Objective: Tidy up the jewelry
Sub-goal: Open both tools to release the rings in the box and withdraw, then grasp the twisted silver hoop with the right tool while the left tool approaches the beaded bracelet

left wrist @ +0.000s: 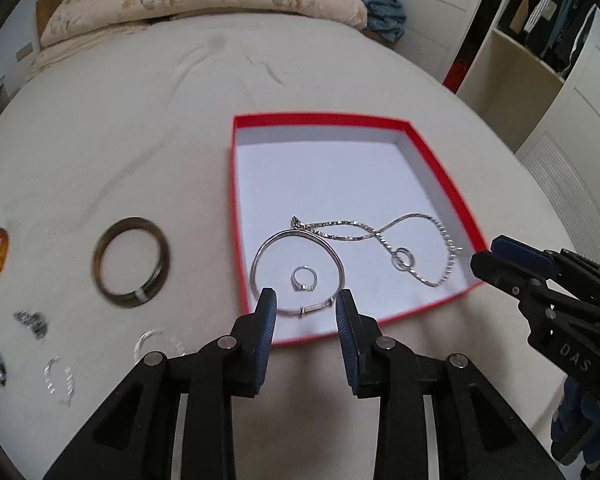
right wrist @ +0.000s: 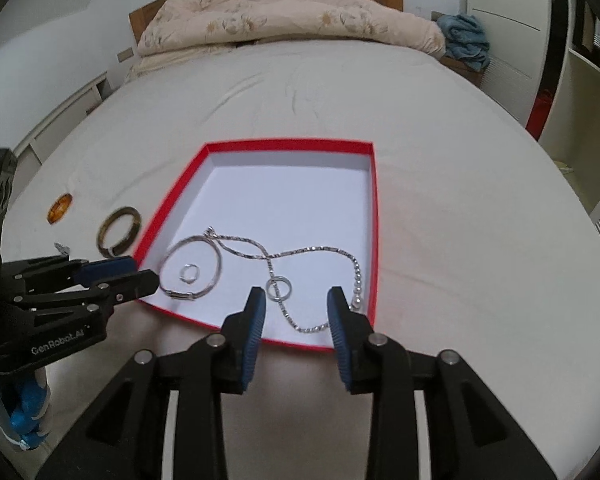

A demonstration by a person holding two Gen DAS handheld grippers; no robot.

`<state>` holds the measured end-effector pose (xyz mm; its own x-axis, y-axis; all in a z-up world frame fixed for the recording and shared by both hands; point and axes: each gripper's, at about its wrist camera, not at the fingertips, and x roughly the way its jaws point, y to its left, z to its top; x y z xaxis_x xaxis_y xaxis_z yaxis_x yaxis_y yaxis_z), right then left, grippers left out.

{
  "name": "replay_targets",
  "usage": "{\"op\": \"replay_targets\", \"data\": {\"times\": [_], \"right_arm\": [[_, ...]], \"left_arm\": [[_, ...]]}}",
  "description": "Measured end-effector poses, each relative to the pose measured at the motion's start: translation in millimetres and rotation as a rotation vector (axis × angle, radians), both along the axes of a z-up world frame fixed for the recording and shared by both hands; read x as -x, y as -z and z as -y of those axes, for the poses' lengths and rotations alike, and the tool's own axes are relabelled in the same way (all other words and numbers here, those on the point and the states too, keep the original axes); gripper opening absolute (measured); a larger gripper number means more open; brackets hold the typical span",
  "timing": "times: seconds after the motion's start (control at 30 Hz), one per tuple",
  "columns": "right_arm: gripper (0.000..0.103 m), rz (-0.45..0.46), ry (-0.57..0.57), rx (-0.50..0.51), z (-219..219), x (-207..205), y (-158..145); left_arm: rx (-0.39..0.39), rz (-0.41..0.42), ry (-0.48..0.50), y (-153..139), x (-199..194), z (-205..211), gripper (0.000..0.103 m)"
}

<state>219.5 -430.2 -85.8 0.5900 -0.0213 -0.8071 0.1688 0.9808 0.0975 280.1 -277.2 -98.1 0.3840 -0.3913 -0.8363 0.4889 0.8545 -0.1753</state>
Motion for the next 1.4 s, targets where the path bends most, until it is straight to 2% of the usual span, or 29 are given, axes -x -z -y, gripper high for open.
{"op": "replay_targets", "data": {"times": [0.23, 0.3, 0.53, 0.63, 0.73, 0.8, 0.9, 1.1, 1.4], "right_arm": [[0.031, 0.073, 0.0, -0.024, -26, 32, -50], [0.031, 0.095, -0.01, -0.024, -39, 44, -65], [0.031, 0.178, -0.05, -0.038, -92, 89, -111], [0.031, 0.205, -0.062, -0.054, -108, 103, -122], [0.031, 0.227, -0.072, -0.066, -126, 118, -129], [0.031, 0.232, -0.079, -0.072, -137, 125, -132], [0.03, 0.239, -0.091, -0.067, -153, 136, -136], [0.031, 0.263, -0.12, -0.052, -181, 157, -149], [0.031, 0.298, -0.151, -0.029, -202, 172, -163]], "left_arm": [[-0.021, 0.095, -0.043, -52, 43, -44, 0.031], [-0.023, 0.113, -0.064, -68, 62, -61, 0.034], [-0.025, 0.186, -0.169, -110, 116, -145, 0.034], [-0.039, 0.208, -0.22, -119, 136, -182, 0.036], [-0.048, 0.227, -0.284, -129, 159, -218, 0.048], [-0.051, 0.257, -0.334, -137, 176, -244, 0.062], [-0.044, 0.284, -0.39, -147, 197, -271, 0.068], [-0.027, 0.329, -0.452, -159, 226, -305, 0.07], [-0.02, 0.374, -0.51, -164, 246, -332, 0.07]]}}
